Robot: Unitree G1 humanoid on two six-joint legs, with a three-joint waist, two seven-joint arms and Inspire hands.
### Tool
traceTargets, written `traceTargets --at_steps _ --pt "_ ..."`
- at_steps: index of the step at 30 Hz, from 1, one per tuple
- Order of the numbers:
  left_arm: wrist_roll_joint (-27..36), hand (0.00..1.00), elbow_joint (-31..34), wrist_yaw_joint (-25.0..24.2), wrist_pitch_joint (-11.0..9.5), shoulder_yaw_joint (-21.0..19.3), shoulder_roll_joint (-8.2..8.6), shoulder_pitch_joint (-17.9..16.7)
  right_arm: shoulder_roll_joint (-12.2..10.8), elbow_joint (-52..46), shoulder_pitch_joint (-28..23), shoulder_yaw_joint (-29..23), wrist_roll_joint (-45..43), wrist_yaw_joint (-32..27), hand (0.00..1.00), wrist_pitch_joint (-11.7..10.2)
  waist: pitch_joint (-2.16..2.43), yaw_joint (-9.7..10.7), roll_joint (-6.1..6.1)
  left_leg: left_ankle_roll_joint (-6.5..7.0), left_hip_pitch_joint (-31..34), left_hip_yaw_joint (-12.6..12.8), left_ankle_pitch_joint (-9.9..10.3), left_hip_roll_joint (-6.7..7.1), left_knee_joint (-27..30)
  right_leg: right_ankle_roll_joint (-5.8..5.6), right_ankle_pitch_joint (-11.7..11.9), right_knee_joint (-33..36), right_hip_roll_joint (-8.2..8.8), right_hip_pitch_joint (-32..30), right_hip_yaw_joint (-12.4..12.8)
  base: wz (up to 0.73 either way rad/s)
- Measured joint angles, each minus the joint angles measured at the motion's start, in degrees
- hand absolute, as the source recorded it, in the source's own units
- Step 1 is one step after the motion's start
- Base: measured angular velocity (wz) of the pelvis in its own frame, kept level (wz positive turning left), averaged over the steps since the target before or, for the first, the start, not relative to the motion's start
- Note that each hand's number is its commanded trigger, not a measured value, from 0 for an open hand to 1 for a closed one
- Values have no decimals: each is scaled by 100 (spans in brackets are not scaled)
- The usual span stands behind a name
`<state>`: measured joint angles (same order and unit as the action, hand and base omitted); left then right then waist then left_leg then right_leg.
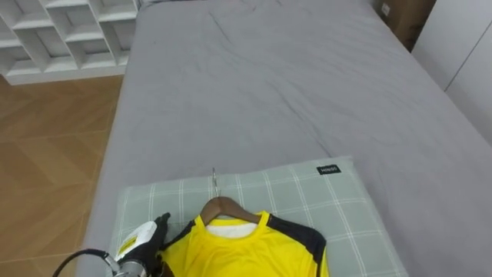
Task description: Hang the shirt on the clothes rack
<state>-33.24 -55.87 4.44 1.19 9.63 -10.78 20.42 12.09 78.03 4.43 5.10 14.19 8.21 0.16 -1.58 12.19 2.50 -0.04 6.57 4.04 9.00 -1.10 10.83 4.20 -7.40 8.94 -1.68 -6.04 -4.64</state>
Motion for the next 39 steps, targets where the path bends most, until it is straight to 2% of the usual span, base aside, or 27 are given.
traceTargets --at_steps 8,13,27,35,39 --pt "0 0 -3 -35 -1 -24 53 1 -16 4 4 38 -9 72 0 -5 8 8 -31 0 14 13 0 1 6 3 -7 29 2 -27 0 0" --pt "87 0 -46 -35 -2 -21 105 1 -77 5 47 39 8 75 0 1 15 16 -115 0 17 46 0 3 -6 7 -87 168 14 -97 -11 1" --pt "134 0 -93 -34 -26 11 131 1 -92 -8 70 42 -24 63 0 -10 17 18 -117 0 7 49 0 14 -4 6 -86 187 29 -89 -13 0" --pt "89 0 -518 28 -127 12 189 27 -91 -7 100 127 -22 41 0 -11 9 12 -129 0 20 80 -1 15 -4 2 -89 188 29 -112 32 -1" --pt "-8 0 -926 56 -160 11 203 299 -90 -8 120 222 32 9 0 -9 3 -13 -141 0 44 139 0 11 1 1 -90 203 27 -161 55 -6"
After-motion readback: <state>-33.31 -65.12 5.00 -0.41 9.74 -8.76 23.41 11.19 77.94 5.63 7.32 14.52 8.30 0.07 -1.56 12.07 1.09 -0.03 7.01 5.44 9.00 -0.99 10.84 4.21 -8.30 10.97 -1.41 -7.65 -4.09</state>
